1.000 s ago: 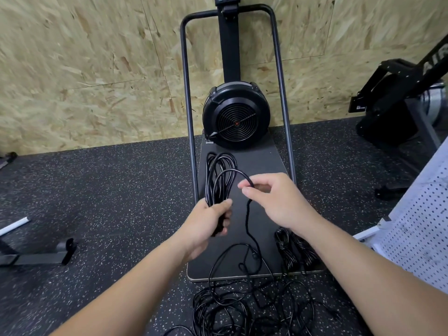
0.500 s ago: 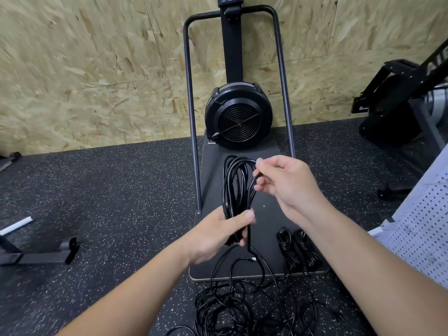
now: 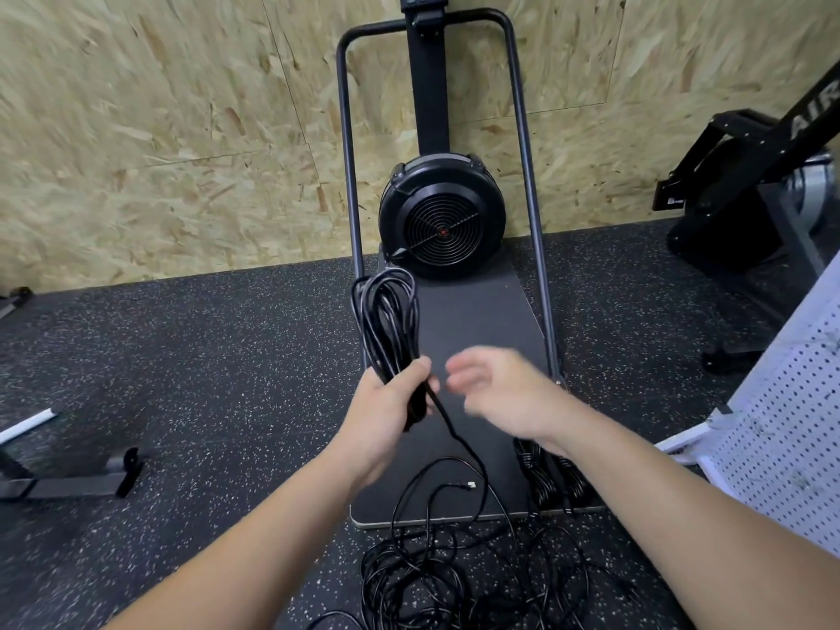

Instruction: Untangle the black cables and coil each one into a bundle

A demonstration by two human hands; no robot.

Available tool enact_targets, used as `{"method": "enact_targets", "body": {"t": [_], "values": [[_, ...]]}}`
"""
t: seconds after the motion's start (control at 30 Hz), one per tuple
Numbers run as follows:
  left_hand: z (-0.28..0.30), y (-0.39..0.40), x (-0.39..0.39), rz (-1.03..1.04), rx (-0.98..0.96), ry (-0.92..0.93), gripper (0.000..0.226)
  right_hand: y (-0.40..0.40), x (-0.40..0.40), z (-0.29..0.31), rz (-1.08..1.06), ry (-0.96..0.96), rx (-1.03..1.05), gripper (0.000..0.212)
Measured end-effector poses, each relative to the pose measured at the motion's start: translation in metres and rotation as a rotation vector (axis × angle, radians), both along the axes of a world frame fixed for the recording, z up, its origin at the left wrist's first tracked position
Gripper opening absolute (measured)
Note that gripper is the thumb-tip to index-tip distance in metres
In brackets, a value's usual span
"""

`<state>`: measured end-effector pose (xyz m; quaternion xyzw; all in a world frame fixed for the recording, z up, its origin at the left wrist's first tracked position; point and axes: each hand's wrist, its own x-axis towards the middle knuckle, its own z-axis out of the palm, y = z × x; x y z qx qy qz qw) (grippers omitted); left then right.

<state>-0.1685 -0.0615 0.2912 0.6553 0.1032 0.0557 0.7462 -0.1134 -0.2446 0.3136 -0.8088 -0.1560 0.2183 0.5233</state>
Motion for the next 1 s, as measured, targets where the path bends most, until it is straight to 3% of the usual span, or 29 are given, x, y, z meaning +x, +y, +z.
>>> {"method": "enact_targets", "body": {"t": [0.1,0.17,0.27,0.4,0.47,0.63,0.77,0.87,1.0], "values": [[0.0,0.008,0.004,0.086,-0.045,-0.005,0.024,0.007,-0.012,-0.021,0.239,0.137,-0.119,0.046],[-0.002,0.014,0.006,0.104,-0.045,-0.005,0.026,0.013,-0.01,-0.031,0.131,0.108,-0.102,0.045],[-0.002,0.026,0.009,0.15,-0.106,-0.027,0.008,0.022,-0.007,-0.03,-0.04,0.073,0.046,0.027],[0.0,0.046,0.011,0.168,-0.206,-0.037,0.007,0.027,-0.008,-0.024,-0.084,0.038,0.105,0.012],[0.0,0.05,0.009,0.133,-0.214,-0.049,0.011,0.028,-0.009,-0.021,-0.073,0.057,0.09,0.015],[0.003,0.046,0.005,0.07,-0.215,-0.072,0.019,0.032,-0.017,-0.016,0.164,0.242,-0.018,0.024],[0.004,0.043,0.003,0.056,-0.373,-0.049,0.013,0.026,-0.018,0.0,0.345,0.32,-0.042,0.028],[0.005,0.045,0.006,0.074,-0.384,0.03,0.015,0.015,-0.017,0.004,0.4,0.256,-0.035,0.034],[0.002,0.057,0.012,0.174,-0.348,0.065,0.014,-0.001,-0.014,0.003,0.364,-0.004,-0.269,0.029]]}}
